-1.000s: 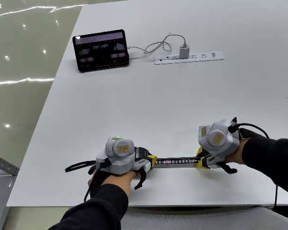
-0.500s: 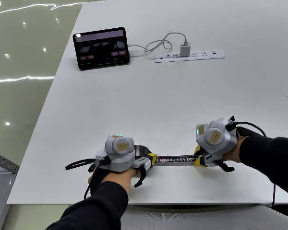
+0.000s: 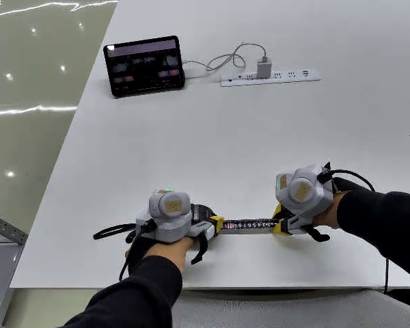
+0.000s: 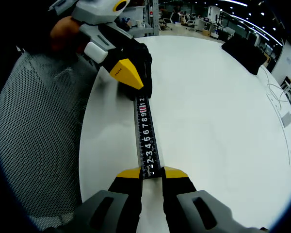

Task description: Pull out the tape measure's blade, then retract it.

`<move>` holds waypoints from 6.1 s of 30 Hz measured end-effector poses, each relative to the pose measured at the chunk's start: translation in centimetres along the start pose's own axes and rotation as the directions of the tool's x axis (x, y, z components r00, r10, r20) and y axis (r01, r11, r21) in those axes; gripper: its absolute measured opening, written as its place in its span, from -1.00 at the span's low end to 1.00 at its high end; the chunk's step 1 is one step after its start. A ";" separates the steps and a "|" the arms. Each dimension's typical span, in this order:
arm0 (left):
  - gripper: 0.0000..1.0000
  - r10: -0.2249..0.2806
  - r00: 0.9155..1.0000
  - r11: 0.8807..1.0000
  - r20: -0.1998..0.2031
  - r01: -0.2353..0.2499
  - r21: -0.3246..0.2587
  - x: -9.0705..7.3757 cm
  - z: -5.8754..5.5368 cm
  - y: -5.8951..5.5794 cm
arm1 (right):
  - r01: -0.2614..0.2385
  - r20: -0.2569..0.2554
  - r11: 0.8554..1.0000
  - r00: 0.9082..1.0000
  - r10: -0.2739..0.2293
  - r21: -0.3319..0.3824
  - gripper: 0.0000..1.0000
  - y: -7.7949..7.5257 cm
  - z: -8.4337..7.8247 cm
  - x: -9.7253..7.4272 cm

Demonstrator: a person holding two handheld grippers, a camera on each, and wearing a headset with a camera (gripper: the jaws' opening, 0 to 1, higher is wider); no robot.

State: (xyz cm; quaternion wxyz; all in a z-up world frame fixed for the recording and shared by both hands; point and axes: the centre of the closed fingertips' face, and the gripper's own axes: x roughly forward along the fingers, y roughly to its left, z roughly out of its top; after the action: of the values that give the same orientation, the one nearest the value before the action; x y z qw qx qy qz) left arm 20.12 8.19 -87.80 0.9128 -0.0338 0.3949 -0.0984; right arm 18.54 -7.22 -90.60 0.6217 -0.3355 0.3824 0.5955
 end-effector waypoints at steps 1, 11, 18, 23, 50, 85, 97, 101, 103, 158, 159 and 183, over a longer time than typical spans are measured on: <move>0.21 0.000 1.000 1.000 0.000 0.000 0.001 0.0 0.0 0.0 | -0.001 0.000 1.000 1.000 0.001 -0.001 -0.78 0.0 0.0 0.0; 0.21 -0.002 1.000 1.000 0.000 0.002 -0.003 0.0 0.0 0.0 | 0.000 0.019 1.000 1.000 0.000 0.006 -0.78 -0.3 0.7 0.5; 0.21 -0.001 1.000 1.000 0.001 0.001 0.002 -0.1 0.0 0.0 | -0.001 0.028 1.000 1.000 0.001 0.001 -0.79 -0.4 1.2 0.7; 0.21 -0.001 1.000 1.000 0.001 0.001 0.002 -0.1 0.0 0.0 | 0.000 0.029 1.000 1.000 0.000 -0.001 -0.79 -0.3 1.4 0.8; 0.20 -0.004 1.000 1.000 -0.001 0.004 -0.002 -0.1 0.0 0.0 | -0.004 0.061 1.000 0.998 0.004 -0.014 -0.80 0.3 2.5 1.5; 0.21 -0.009 1.000 1.000 0.000 0.009 -0.009 0.0 0.0 0.0 | 0.005 0.096 1.000 0.995 -0.005 -0.001 -0.78 0.3 4.6 2.8; 0.21 -0.010 1.000 1.000 0.000 0.010 -0.013 -0.1 0.0 0.1 | 0.008 0.105 1.000 0.994 -0.007 -0.003 -0.78 0.5 5.2 3.0; 0.21 -0.010 1.000 1.000 0.000 0.010 -0.015 -0.1 0.0 0.1 | 0.008 0.111 1.000 0.994 -0.007 -0.009 -0.78 0.5 5.4 3.1; 0.21 -0.010 1.000 1.000 0.000 0.010 -0.016 -0.1 0.0 0.1 | 0.009 0.118 1.000 0.993 -0.007 -0.015 -0.78 0.5 5.6 3.2; 0.20 -0.021 1.000 0.999 0.003 0.021 -0.038 -0.1 0.0 0.2 | 0.005 0.182 1.000 0.983 -0.005 -0.002 -0.77 0.8 8.1 4.7; 0.20 -0.022 1.000 0.999 0.003 0.022 -0.039 -0.1 0.0 0.2 | 0.006 0.187 1.000 0.982 -0.006 0.001 -0.77 0.8 8.2 4.7; 0.20 -0.032 0.999 0.998 0.000 0.032 -0.048 -0.1 0.0 0.2 | -0.008 0.216 1.000 0.976 0.009 -0.004 -0.77 1.2 9.5 5.3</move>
State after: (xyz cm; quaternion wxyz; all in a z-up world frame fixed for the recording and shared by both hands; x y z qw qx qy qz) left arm 20.13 8.42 -87.78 0.9099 -0.0619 0.3969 -0.1038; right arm 18.10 3.69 -90.66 0.6565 -0.2681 0.3129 0.6318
